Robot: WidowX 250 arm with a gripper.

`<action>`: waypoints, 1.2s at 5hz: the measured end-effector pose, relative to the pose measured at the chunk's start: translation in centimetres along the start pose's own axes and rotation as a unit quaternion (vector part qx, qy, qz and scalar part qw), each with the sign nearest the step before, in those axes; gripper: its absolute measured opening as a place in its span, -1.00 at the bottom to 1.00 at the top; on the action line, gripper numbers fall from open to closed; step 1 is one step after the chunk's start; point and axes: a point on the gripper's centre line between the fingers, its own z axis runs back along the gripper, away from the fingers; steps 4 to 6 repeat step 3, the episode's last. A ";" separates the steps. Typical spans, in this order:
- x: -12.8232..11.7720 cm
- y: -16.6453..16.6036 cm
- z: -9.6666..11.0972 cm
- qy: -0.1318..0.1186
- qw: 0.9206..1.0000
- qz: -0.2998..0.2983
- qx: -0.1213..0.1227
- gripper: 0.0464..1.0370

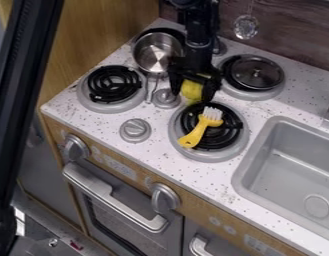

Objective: Take the object from the left burner

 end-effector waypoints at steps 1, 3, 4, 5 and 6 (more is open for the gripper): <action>-0.3 0.0 2.8 0.002 1.000 0.006 -0.001 0.92; -1.1 -0.5 3.4 0.018 1.000 0.007 -0.018 0.92; -1.1 -0.5 3.4 0.018 1.000 0.007 -0.018 0.92; -1.1 -0.5 3.4 0.018 1.000 0.007 -0.018 0.92; -1.1 -0.5 3.4 0.018 1.000 0.007 -0.018 0.92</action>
